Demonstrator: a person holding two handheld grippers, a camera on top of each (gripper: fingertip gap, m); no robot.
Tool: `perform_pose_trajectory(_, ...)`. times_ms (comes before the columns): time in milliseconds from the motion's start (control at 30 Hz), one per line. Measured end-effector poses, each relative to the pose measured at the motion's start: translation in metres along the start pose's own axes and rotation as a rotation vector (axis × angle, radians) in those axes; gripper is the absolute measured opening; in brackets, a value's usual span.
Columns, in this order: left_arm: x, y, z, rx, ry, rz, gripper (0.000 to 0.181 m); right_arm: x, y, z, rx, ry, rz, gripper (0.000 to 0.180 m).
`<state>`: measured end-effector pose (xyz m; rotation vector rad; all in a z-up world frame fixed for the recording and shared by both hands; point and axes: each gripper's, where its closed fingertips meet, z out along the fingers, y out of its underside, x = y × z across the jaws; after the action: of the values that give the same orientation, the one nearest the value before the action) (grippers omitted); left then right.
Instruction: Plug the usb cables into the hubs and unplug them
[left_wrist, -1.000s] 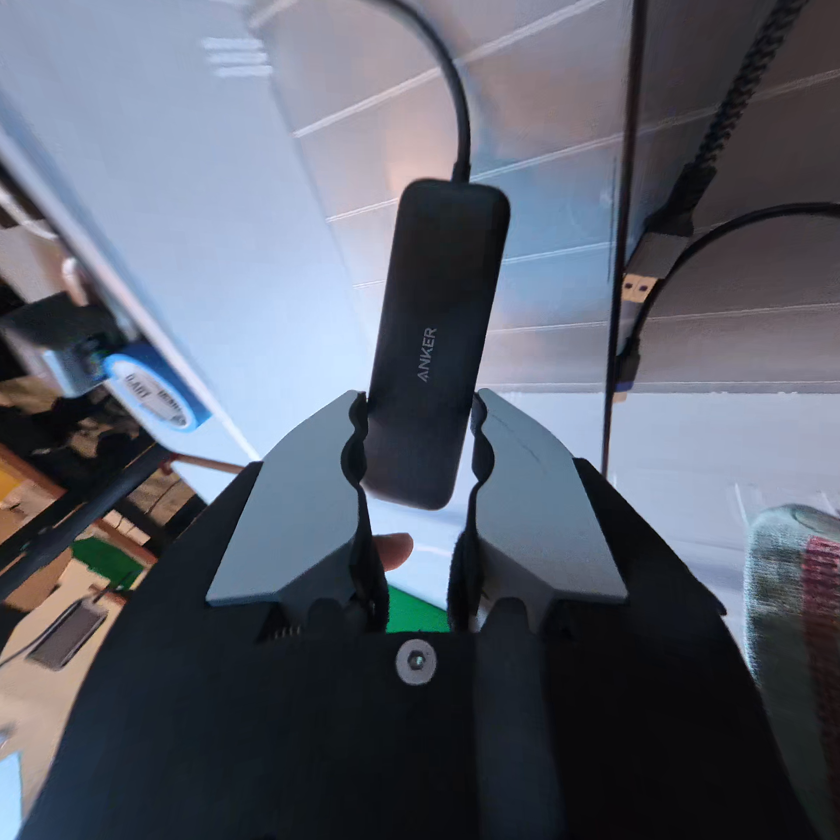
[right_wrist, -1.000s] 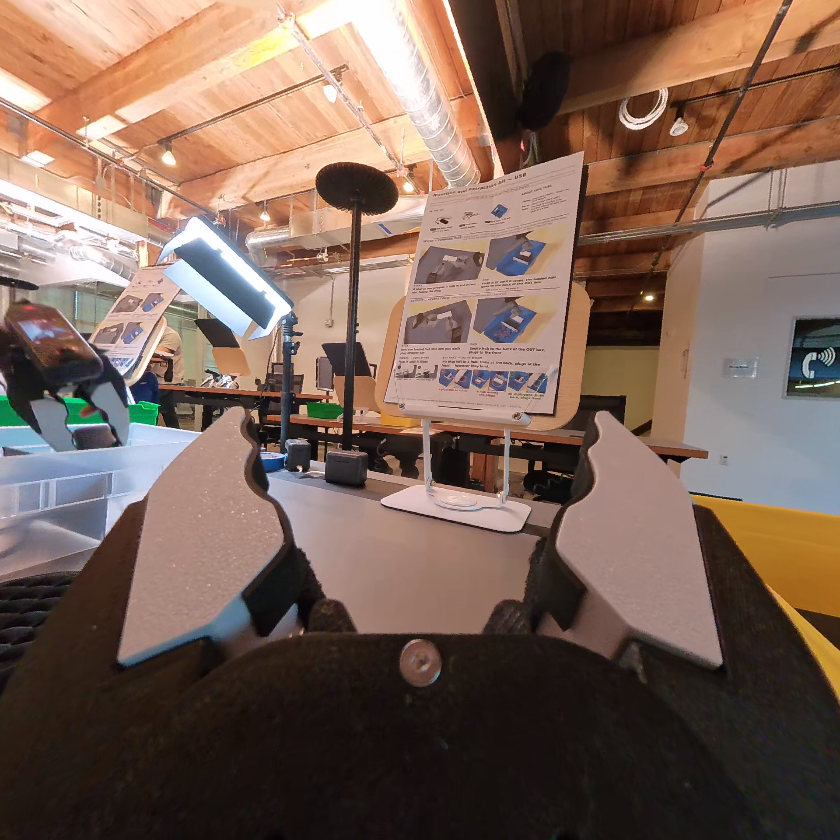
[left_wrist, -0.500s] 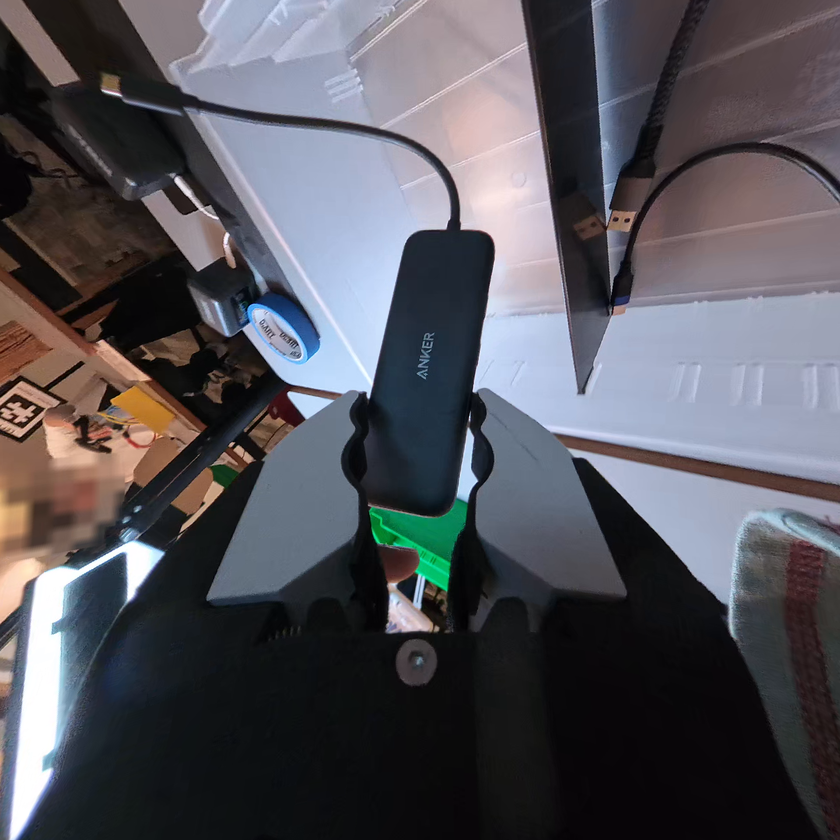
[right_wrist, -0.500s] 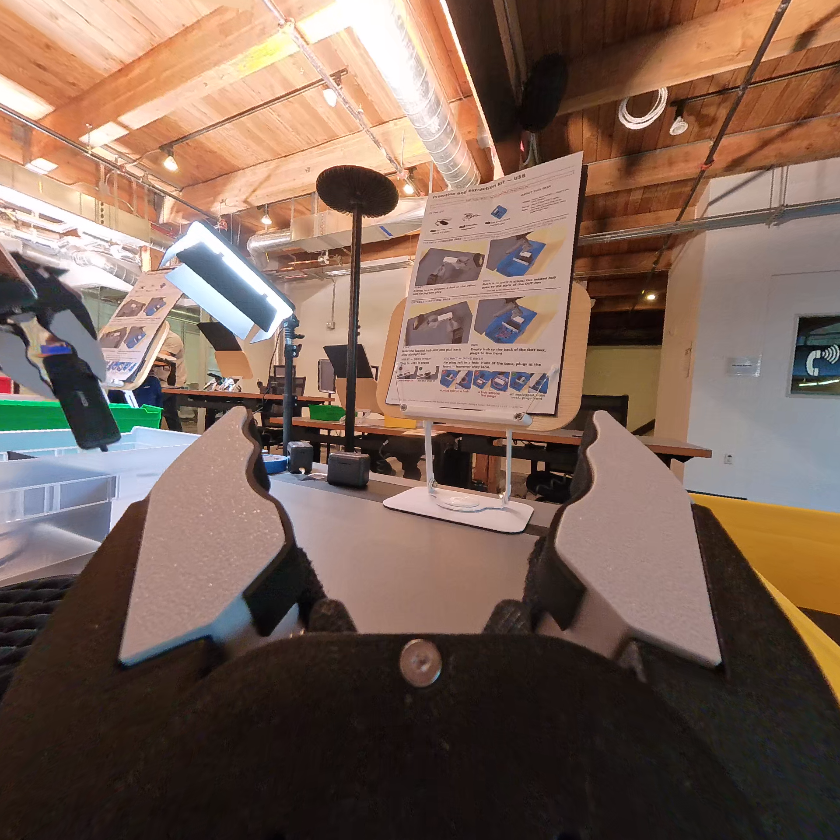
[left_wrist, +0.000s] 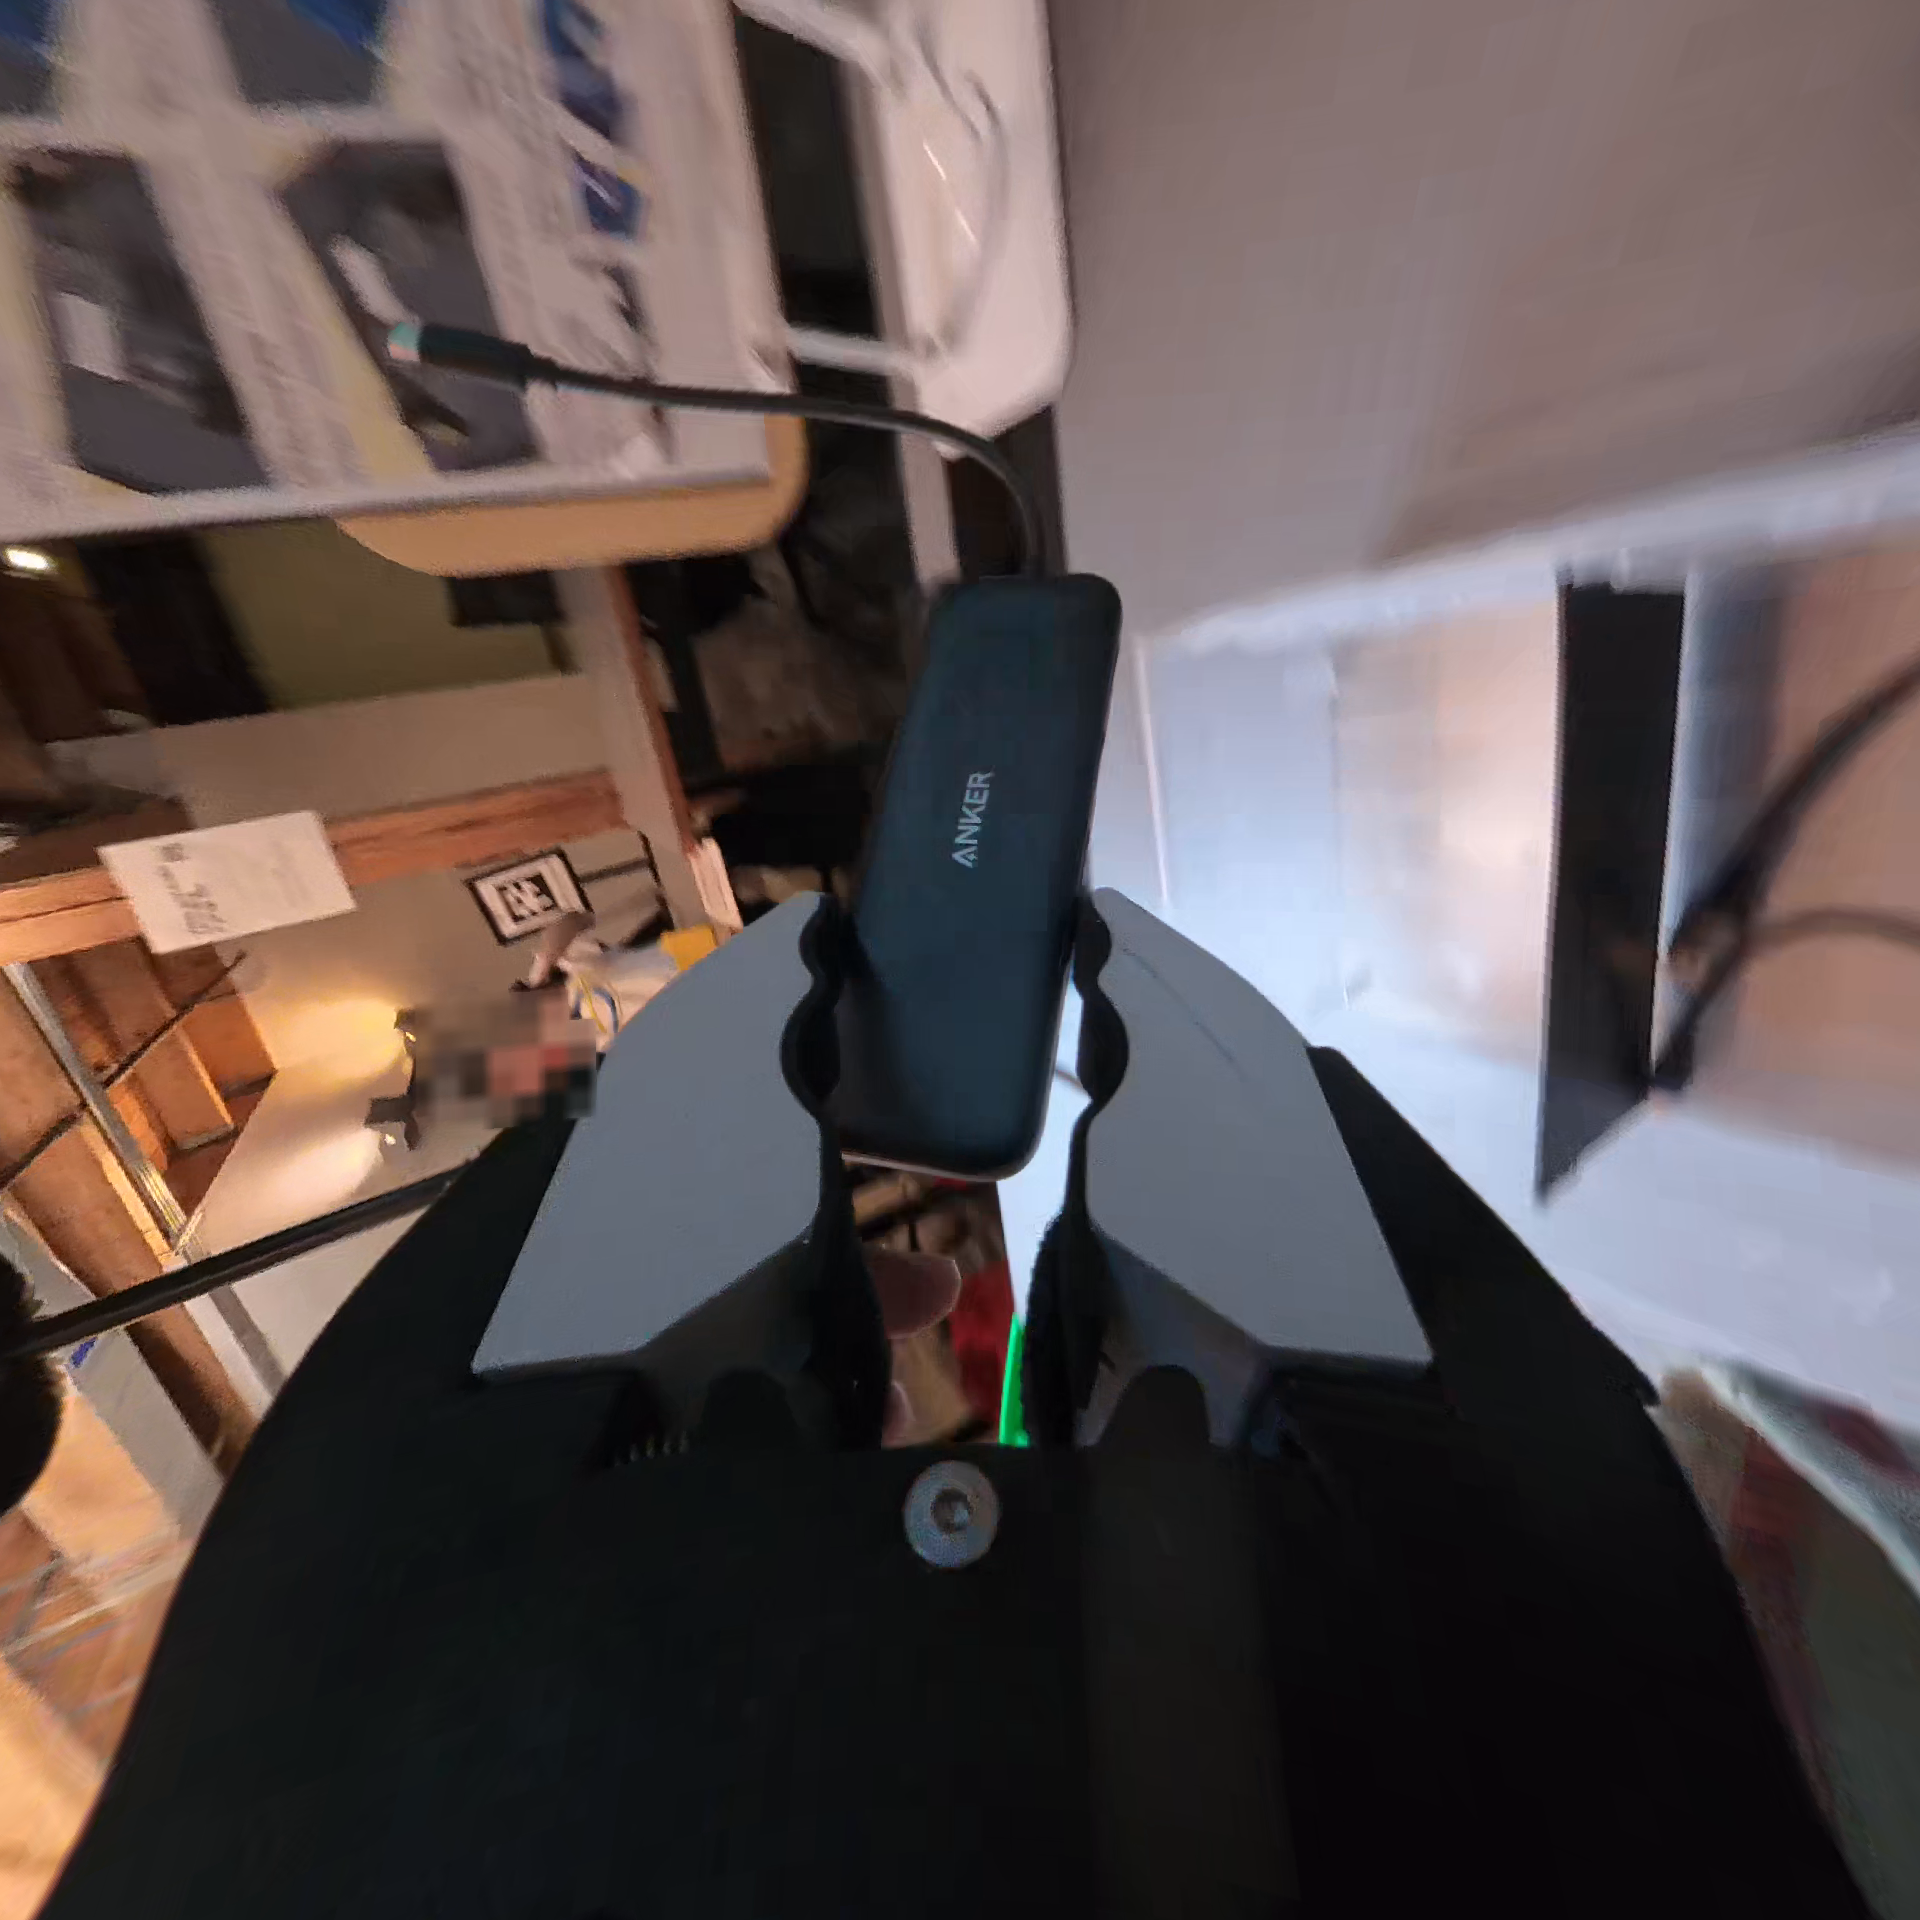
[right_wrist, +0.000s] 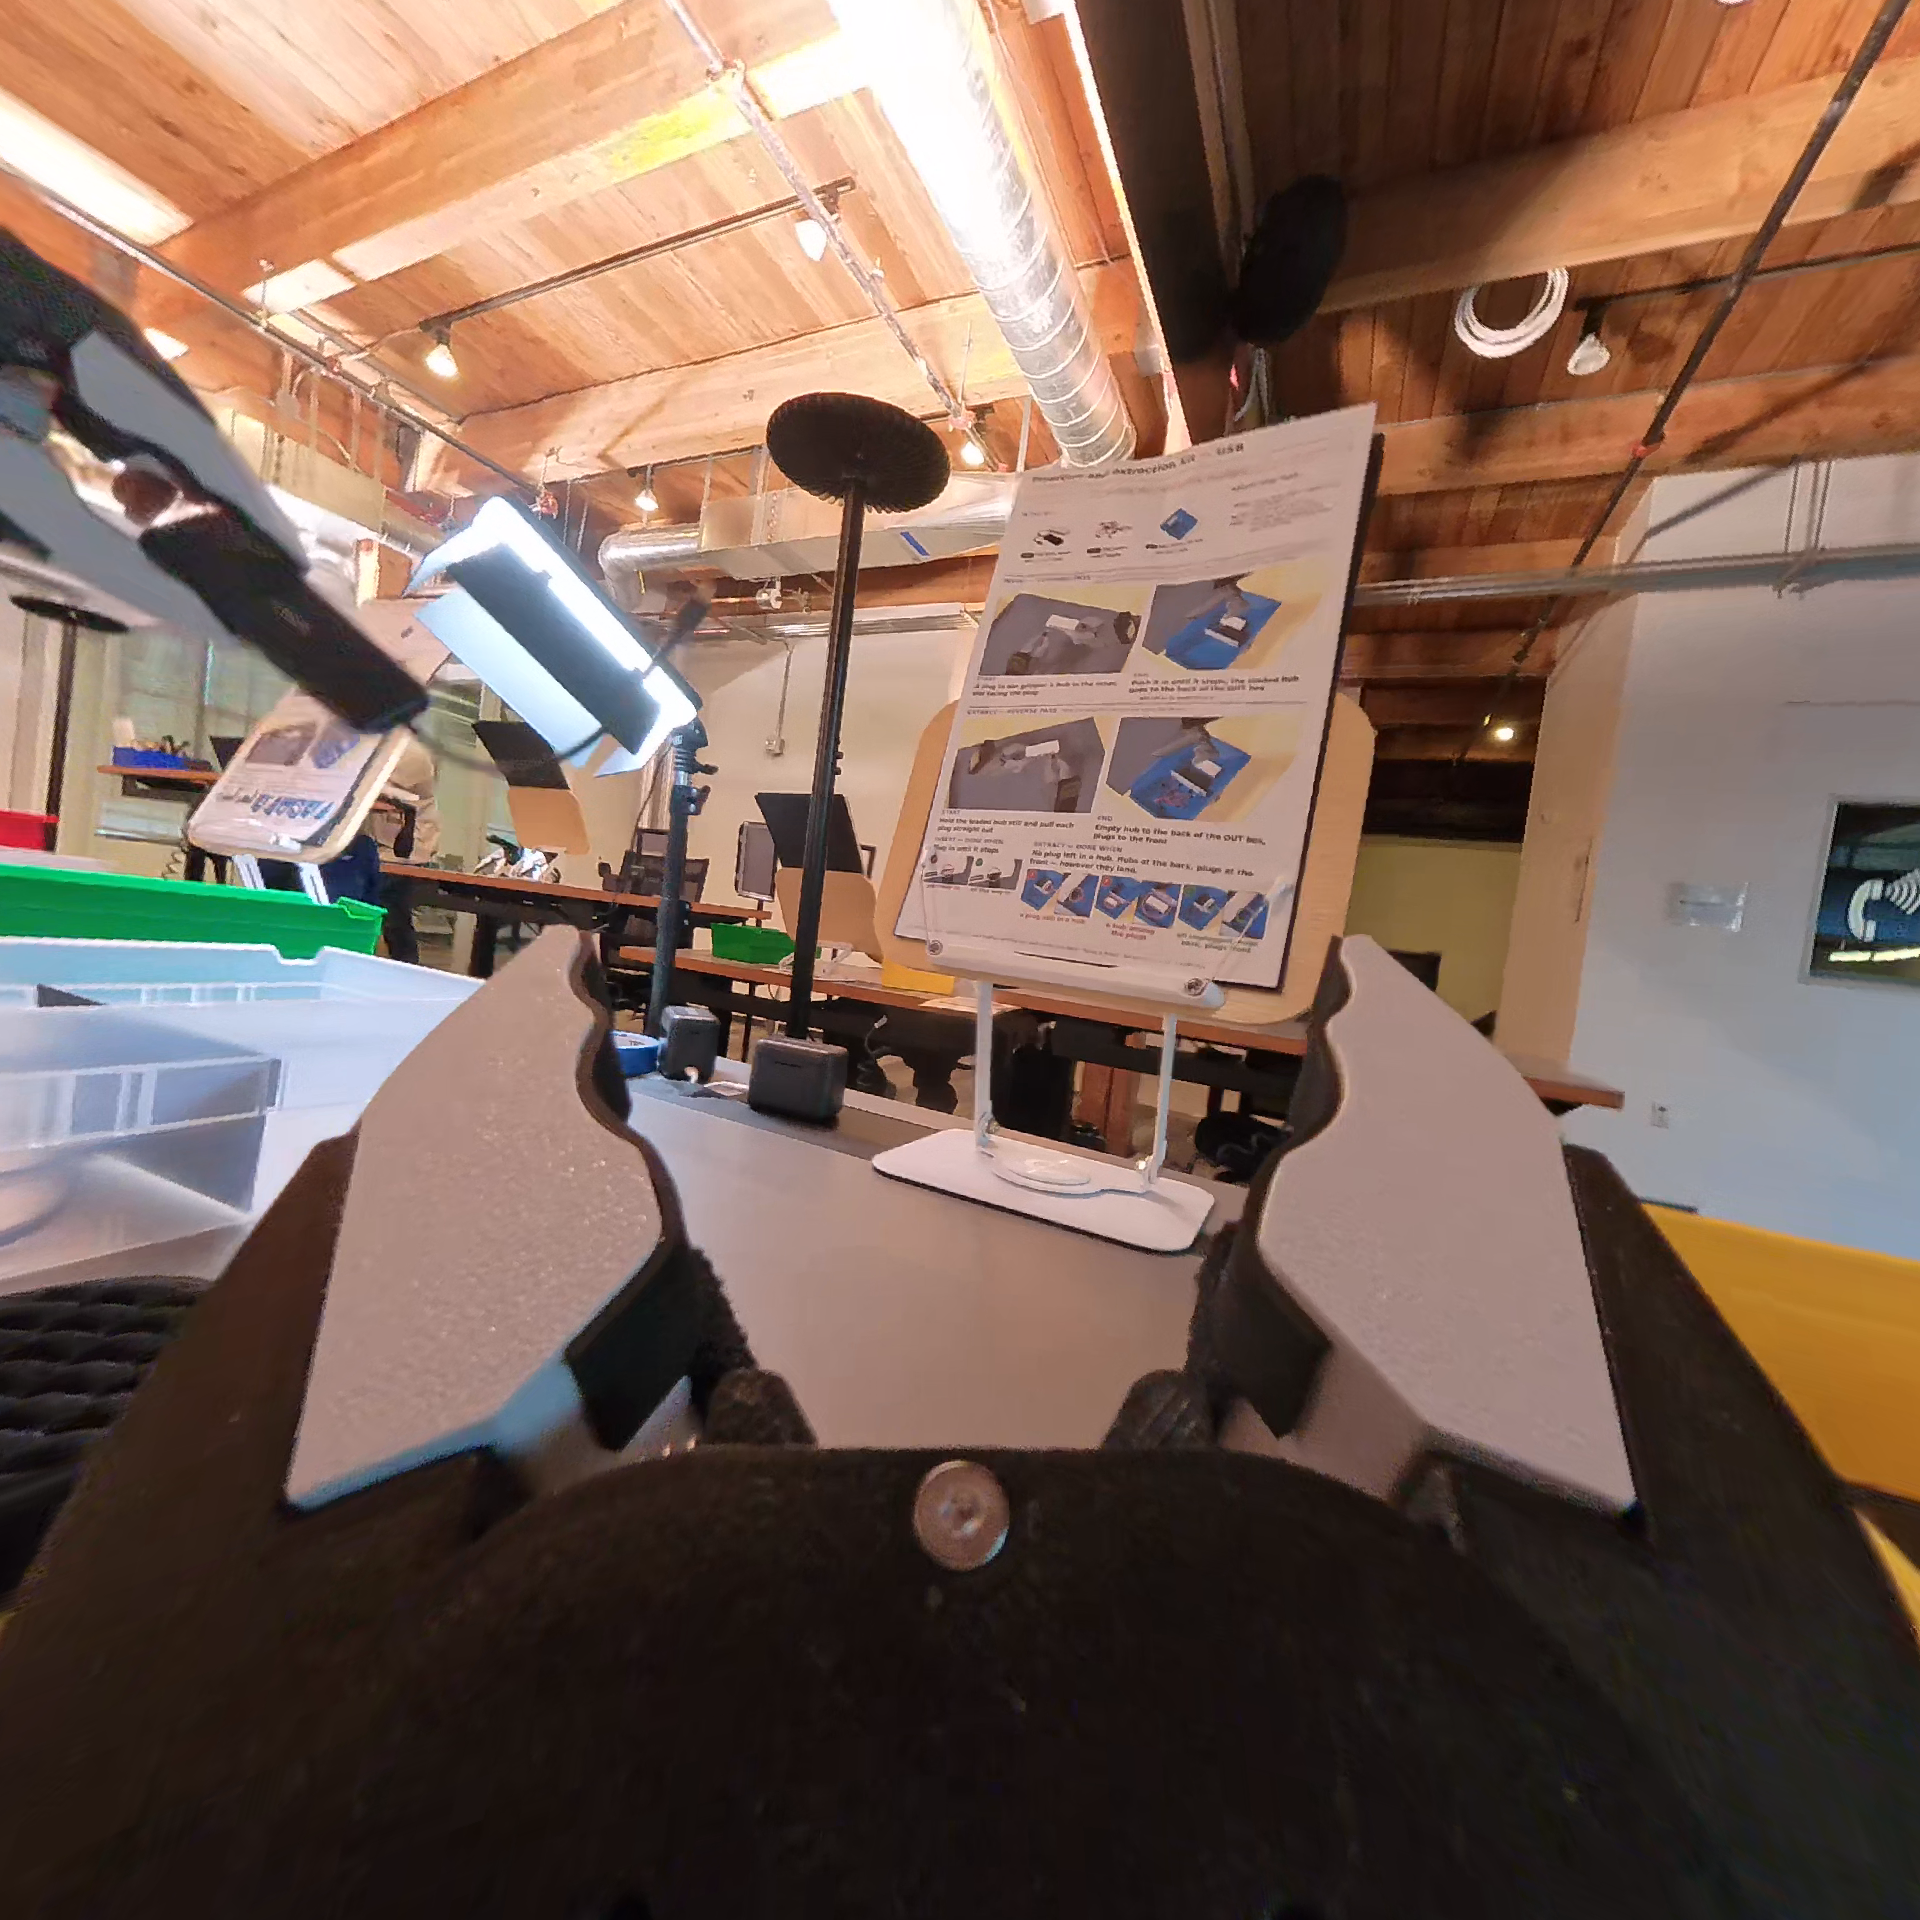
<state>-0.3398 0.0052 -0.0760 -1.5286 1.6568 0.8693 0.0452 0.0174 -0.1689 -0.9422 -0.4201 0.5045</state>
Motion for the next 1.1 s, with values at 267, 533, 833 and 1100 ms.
perform_pose_trajectory(267,0.019,-0.100,-0.001,0.447,-0.239,-0.243,0.043,-0.037,-0.018,0.003,0.058,-0.051,-0.501,0.115)
perform_pose_trajectory(533,0.068,-0.208,-0.007,0.831,-0.156,-0.495,0.043,-0.119,-0.030,0.005,0.188,-0.265,-1.274,0.090)
perform_pose_trajectory(833,0.118,-0.281,0.010,0.972,0.046,-0.551,0.042,-0.119,-0.018,0.007,0.115,-0.362,-1.549,0.017)
perform_pose_trajectory(1100,0.123,-0.289,0.014,0.969,-0.175,-0.455,0.064,-0.092,0.020,-0.014,-0.277,-0.665,-0.994,0.012)
